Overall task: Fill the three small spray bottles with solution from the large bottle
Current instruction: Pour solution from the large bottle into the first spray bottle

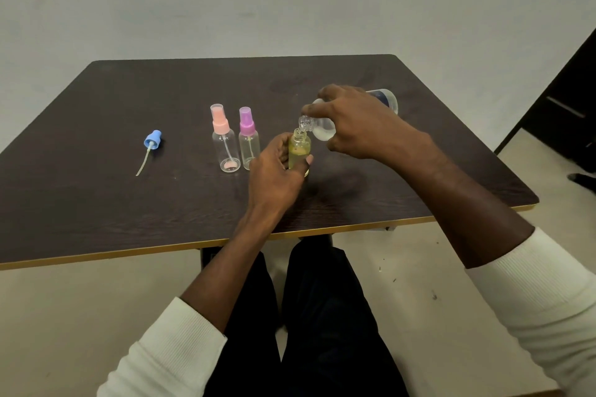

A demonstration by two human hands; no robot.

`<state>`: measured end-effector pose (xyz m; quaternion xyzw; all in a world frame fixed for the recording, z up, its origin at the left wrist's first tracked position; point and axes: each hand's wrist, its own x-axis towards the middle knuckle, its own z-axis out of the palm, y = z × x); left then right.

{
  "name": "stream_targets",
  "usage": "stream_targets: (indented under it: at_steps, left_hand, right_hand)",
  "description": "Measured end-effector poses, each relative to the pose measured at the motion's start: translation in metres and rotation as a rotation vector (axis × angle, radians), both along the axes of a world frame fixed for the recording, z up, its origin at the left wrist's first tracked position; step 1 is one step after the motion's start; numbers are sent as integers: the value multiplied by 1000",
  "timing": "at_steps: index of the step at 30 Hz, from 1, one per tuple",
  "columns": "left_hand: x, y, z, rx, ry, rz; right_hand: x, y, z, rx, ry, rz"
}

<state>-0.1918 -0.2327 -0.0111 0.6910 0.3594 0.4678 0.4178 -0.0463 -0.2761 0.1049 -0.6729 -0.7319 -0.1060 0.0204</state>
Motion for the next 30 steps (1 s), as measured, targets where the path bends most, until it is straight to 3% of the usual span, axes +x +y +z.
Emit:
stream_targets:
  at_steps: [30]
  left_hand:
    - [1, 0, -1, 3, 1, 11]
  right_hand:
    - [0, 1, -2, -6, 17, 2]
